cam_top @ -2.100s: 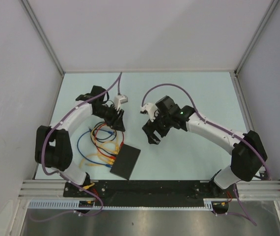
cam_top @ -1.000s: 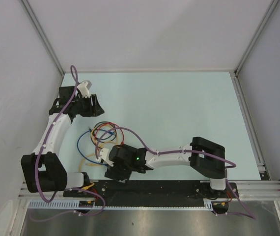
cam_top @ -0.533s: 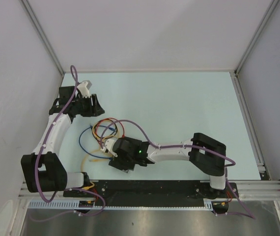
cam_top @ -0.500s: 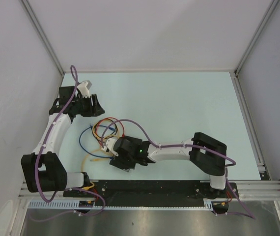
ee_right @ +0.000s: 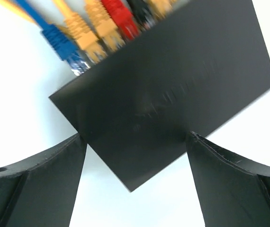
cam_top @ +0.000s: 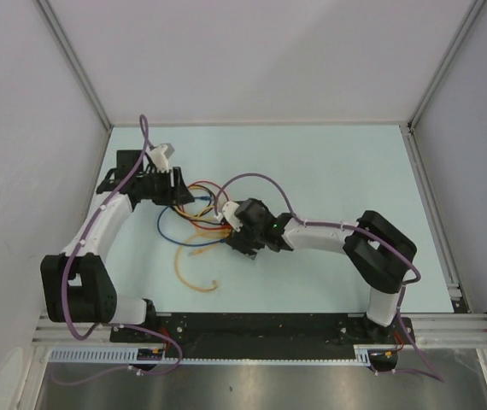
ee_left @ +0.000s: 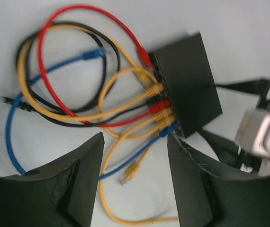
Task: Pull the plug from the switch port
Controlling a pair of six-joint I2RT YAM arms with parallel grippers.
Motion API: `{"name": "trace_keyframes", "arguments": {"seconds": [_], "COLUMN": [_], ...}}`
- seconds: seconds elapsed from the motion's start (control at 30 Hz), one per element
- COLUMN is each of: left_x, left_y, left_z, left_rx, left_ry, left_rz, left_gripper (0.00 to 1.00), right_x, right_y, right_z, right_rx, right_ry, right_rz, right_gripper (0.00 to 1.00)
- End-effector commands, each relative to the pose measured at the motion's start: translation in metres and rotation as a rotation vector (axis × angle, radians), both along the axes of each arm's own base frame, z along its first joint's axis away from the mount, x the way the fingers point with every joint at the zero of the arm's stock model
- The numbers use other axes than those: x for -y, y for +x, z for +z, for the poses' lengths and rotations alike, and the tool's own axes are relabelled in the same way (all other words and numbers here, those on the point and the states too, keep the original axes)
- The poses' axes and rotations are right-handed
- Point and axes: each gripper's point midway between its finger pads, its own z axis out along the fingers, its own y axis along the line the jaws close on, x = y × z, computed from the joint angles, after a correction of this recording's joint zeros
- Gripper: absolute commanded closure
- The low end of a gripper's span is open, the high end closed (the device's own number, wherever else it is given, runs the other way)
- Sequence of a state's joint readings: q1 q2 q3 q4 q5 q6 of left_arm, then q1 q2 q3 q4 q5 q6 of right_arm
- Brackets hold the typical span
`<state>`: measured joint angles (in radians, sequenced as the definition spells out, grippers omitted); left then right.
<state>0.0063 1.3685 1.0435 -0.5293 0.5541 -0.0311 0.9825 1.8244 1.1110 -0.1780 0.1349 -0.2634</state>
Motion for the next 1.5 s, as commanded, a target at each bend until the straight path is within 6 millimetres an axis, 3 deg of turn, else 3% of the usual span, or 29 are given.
{"name": "trace_keyframes", "arguments": {"seconds": [0.0, 0.1, 0.13, 0.17, 0.2, 0.27, 0.3, 0.33, 0.4, 0.47, 0.63, 0.7, 0.73, 0.77, 0.8, 0.93, 1.07, 1.23, 1.3, 1.47], "left_x": [0.046, 0.07, 0.076, 0.084, 0.087, 0.098, 0.101, 0.105, 0.111, 0.118, 0.121, 0.123, 0.124, 0.124, 0.124, 0.123, 0.117, 0.11, 0.105, 0.098], "left_y": [-0.007, -0.009, -0.003, -0.002, 0.001, 0.011, 0.014, 0.021, 0.022, 0.022, 0.034, 0.041, 0.042, 0.044, 0.047, 0.054, 0.051, 0.044, 0.041, 0.043], "left_z": [0.013, 0.019, 0.03, 0.03, 0.034, 0.049, 0.039, 0.049, 0.034, 0.025, -0.016, -0.019, -0.027, -0.028, -0.027, -0.037, -0.05, -0.064, -0.072, -0.086], "left_rx": [0.018, 0.016, 0.037, 0.027, 0.034, 0.061, 0.017, 0.039, -0.012, -0.013, -0.067, -0.08, -0.099, -0.099, -0.093, -0.101, -0.14, -0.152, -0.166, -0.182], "left_ry": [-0.055, -0.085, -0.096, -0.11, -0.115, -0.129, -0.131, -0.126, -0.103, -0.069, 0.013, 0.01, 0.01, 0.014, 0.015, 0.042, 0.073, 0.104, 0.124, 0.113], "left_rz": [-0.179, -0.283, -0.304, -0.329, -0.339, -0.368, -0.373, -0.386, -0.413, -0.463, -0.511, -0.511, -0.52, -0.517, -0.517, -0.533, -0.57, -0.617, -0.62, -0.582], "left_gripper": [0.38, 0.37, 0.37, 0.37, 0.37, 0.36, 0.36, 0.36, 0.36, 0.36, 0.43, 0.45, 0.45, 0.45, 0.46, 0.48, 0.48, 0.48, 0.48, 0.47], "right_x": [0.043, 0.039, 0.04, 0.049, 0.048, 0.052, 0.068, 0.072, 0.085, 0.081, 0.068, 0.061, 0.063, 0.056, 0.053, 0.043, 0.031, 0.015, 0.01, -0.002], "right_y": [0.013, 0.009, 0.007, 0.008, 0.015, 0.025, 0.049, 0.063, 0.089, 0.108, 0.143, 0.142, 0.142, 0.144, 0.143, 0.139, 0.144, 0.132, 0.126, 0.124], "right_z": [-0.01, 0.016, 0.025, 0.034, 0.061, 0.093, 0.115, 0.126, 0.132, 0.146, 0.141, 0.143, 0.13, 0.142, 0.139, 0.124, 0.113, 0.104, 0.089, 0.075], "right_rx": [-0.034, -0.098, -0.127, -0.175, -0.168, -0.199, -0.168, -0.138, -0.134, -0.131, -0.248, -0.292, -0.334, -0.339, -0.362, -0.49, -0.467, -0.486, -0.515, -0.555], "right_ry": [-0.08, 0.015, 0.041, 0.071, 0.143, 0.271, 0.336, 0.373, 0.419, 0.48, 0.568, 0.585, 0.567, 0.592, 0.59, 0.578, 0.545, 0.52, 0.495, 0.495], "right_rz": [-0.034, 0.007, 0.018, 0.001, -0.015, -0.024, -0.093, -0.116, -0.189, -0.201, -0.226, -0.175, -0.167, -0.117, -0.099, -0.058, -0.03, 0.058, 0.07, 0.086], "right_gripper": [0.1, 0.04, 0.04, 0.03, 0.02, 0.02, 0.02, 0.02, 0.02, 0.04, 0.11, 0.13, 0.16, 0.19, 0.21, 0.39, 0.46, 0.7, 0.79, 0.8]}}
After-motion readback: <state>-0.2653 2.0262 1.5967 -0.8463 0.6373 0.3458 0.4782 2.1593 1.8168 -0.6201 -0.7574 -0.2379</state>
